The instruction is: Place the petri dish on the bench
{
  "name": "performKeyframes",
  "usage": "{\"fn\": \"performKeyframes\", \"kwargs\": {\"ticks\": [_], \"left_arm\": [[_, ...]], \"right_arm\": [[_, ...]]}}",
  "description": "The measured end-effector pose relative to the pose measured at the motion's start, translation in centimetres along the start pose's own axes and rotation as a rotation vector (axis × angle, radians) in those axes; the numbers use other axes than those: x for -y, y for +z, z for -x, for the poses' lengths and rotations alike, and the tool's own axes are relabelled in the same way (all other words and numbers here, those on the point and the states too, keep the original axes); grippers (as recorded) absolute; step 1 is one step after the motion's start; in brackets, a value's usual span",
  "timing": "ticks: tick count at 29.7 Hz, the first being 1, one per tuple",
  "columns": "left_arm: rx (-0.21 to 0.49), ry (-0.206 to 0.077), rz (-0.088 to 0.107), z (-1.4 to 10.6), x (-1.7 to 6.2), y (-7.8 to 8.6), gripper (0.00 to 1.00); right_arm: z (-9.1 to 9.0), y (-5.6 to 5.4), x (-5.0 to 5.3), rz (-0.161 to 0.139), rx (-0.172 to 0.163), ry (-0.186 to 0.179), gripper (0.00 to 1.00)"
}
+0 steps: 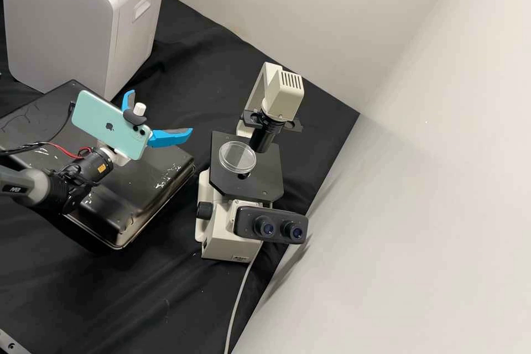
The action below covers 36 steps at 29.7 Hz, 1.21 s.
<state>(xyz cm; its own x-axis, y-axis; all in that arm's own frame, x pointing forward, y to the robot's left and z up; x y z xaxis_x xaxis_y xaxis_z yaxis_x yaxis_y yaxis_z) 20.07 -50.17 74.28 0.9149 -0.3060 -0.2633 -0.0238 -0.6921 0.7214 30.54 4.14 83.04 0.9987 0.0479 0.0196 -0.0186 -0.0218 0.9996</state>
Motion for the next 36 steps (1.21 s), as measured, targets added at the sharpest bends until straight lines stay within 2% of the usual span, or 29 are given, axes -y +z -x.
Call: {"fn": "performKeyframes", "kwargs": {"ticks": [4, 9, 17, 20, 23, 26, 33, 36], "left_arm": [[0.045, -0.025, 0.007, 0.6, 0.53, 1.1, 1.0], [0.072, -0.053, 0.027, 1.3, 1.1, 2.1, 1.0], [0.138, -0.102, 0.038, 2.6, 1.98, 3.8, 1.0], [0.157, -0.129, 0.039, 3.1, 2.46, 4.3, 1.0], [0.159, -0.143, 0.041, 3.3, 2.72, 4.5, 1.0], [0.156, -0.15, 0.044, 3.5, 2.84, 4.6, 1.0], [0.148, -0.138, 0.046, 3.7, 2.7, 4.4, 1.0], [0.136, -0.127, 0.065, 3.6, 2.5, 3.8, 1.0]], "right_arm": [[0.0, 0.0, 0.0, 0.0, 0.0, 0.0, 1.0], [0.0, 0.0, 0.0, 0.0, 0.0, 0.0, 1.0], [0.0, 0.0, 0.0, 0.0, 0.0, 0.0, 1.0], [0.0, 0.0, 0.0, 0.0, 0.0, 0.0, 1.0], [0.0, 0.0, 0.0, 0.0, 0.0, 0.0, 1.0], [0.0, 0.0, 0.0, 0.0, 0.0, 0.0, 1.0], [0.0, 0.0, 0.0, 0.0, 0.0, 0.0, 1.0], [0.0, 0.0, 0.0, 0.0, 0.0, 0.0, 1.0]]}}
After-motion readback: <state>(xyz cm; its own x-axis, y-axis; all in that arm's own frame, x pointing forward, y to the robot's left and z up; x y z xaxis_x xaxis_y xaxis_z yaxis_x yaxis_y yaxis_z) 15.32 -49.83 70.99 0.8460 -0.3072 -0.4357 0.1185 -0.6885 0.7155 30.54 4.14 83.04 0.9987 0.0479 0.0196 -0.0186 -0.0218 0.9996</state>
